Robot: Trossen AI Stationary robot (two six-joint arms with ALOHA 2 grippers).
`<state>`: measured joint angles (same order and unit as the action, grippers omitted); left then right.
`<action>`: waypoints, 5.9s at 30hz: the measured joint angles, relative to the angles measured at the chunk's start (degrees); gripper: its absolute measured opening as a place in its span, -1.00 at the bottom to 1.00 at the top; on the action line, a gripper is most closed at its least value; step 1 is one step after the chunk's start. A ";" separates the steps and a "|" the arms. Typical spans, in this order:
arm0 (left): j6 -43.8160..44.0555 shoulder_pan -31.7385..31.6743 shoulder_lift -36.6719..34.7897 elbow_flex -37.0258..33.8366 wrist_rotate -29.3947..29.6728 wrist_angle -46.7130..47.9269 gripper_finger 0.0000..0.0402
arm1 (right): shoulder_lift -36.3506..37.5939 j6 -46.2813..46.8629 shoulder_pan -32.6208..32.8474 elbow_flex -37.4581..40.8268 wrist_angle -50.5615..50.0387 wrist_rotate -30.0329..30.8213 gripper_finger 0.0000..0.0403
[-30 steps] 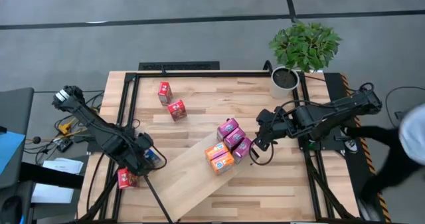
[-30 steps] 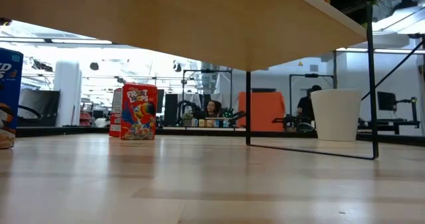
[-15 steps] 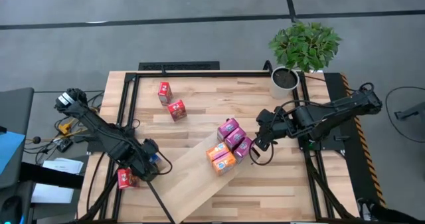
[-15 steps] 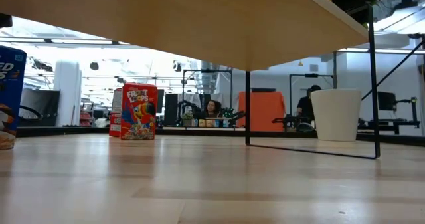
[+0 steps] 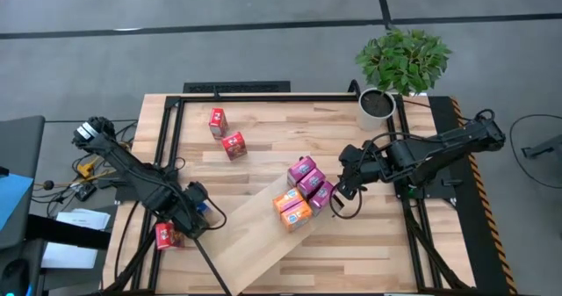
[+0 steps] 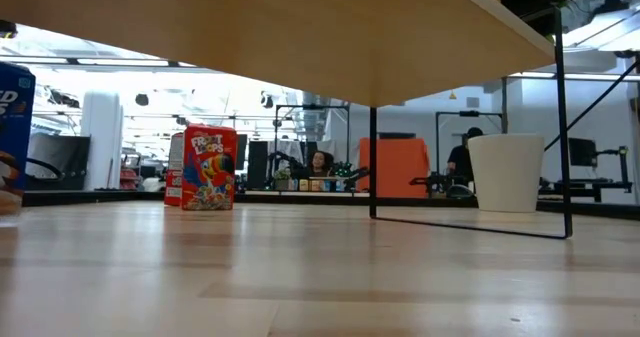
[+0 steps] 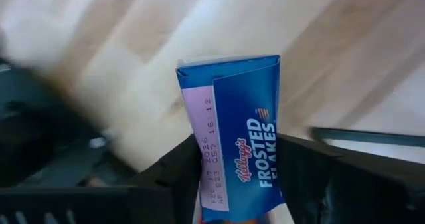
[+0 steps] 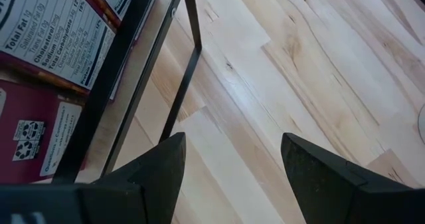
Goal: Stack cereal on shelf
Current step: Put the blue cereal box onto the shelf
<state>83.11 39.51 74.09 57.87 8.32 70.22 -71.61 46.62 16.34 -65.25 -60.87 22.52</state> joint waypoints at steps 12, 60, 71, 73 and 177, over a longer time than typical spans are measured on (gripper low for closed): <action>-4.52 -5.51 -0.12 17.57 1.23 12.14 -0.25 | 0.00 -0.65 0.00 -0.02 0.10 0.00 0.36; -37.15 -24.20 16.68 38.66 -2.02 -15.42 -0.25 | 0.00 -2.26 0.02 -0.02 0.06 0.02 0.36; -41.80 -25.67 16.82 38.62 -2.81 -16.20 -0.25 | 0.00 -3.04 0.02 -0.02 0.08 0.02 0.36; -41.97 -25.70 16.82 38.62 -3.33 -16.36 -0.25 | 0.00 -3.42 0.02 -0.02 0.10 0.02 0.36; -33.12 -15.10 14.46 34.47 8.40 -13.30 -0.99 | 0.00 -5.13 0.13 -0.02 1.81 0.04 0.36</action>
<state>49.99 24.40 88.55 92.33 16.72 56.92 -71.61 41.50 16.47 -65.28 -59.06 22.57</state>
